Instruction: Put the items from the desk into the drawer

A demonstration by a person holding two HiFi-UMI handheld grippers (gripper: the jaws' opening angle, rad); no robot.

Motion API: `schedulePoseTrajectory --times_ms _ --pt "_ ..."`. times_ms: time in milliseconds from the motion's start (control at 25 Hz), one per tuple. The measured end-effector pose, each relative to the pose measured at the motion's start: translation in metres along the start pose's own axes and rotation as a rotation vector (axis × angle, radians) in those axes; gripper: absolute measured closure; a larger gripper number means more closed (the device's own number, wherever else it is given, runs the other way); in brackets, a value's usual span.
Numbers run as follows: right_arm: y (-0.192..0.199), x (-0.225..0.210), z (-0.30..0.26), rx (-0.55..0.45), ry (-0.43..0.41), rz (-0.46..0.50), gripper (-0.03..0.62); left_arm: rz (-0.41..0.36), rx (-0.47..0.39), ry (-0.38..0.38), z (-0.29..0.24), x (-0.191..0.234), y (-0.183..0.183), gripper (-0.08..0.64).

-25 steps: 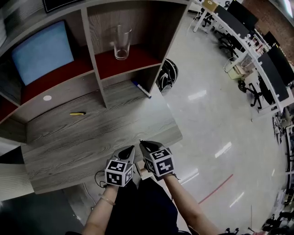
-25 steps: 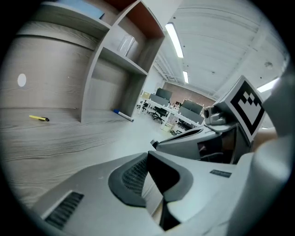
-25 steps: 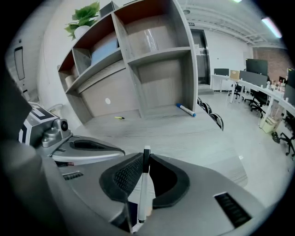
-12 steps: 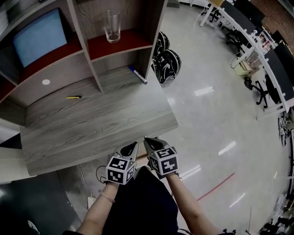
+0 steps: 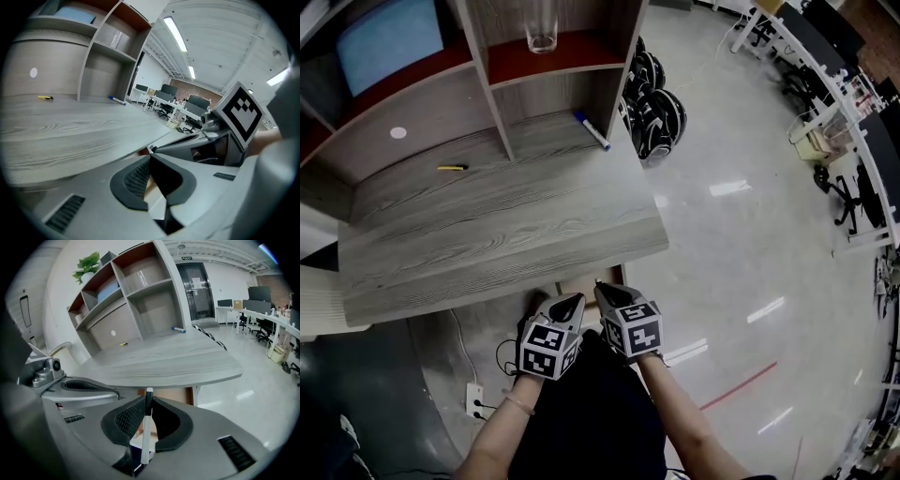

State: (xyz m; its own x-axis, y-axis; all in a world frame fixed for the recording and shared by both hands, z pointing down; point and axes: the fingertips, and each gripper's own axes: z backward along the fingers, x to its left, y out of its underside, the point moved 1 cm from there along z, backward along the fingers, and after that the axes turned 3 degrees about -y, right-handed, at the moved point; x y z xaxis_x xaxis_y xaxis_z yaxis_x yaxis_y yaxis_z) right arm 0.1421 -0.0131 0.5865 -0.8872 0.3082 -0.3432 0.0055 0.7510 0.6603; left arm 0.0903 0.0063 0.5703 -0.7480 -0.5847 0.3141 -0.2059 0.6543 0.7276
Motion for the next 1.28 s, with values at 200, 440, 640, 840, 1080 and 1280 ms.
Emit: schedulePoseTrajectory --times_ms 200,440,640,840,1080,1280 --pt "0.02 -0.002 -0.022 0.03 -0.018 0.013 0.526 -0.005 0.008 -0.047 -0.008 0.008 0.024 0.532" --pt "0.03 -0.008 -0.045 0.025 -0.035 0.017 0.526 0.022 -0.011 -0.084 -0.016 0.02 0.037 0.532" --pt "0.037 -0.012 -0.067 0.023 -0.043 -0.016 0.526 0.061 -0.025 -0.121 -0.019 0.032 0.054 0.532" --pt "0.039 -0.004 -0.09 0.008 -0.07 -0.031 0.527 0.076 -0.03 -0.16 -0.015 0.052 0.067 0.532" --pt "0.031 0.002 -0.106 -0.049 -0.055 -0.08 0.526 0.131 -0.049 -0.185 -0.001 0.068 0.072 0.532" --pt "0.036 0.014 -0.103 -0.03 -0.104 -0.107 0.433 0.136 -0.043 -0.175 0.001 0.063 0.075 0.532"
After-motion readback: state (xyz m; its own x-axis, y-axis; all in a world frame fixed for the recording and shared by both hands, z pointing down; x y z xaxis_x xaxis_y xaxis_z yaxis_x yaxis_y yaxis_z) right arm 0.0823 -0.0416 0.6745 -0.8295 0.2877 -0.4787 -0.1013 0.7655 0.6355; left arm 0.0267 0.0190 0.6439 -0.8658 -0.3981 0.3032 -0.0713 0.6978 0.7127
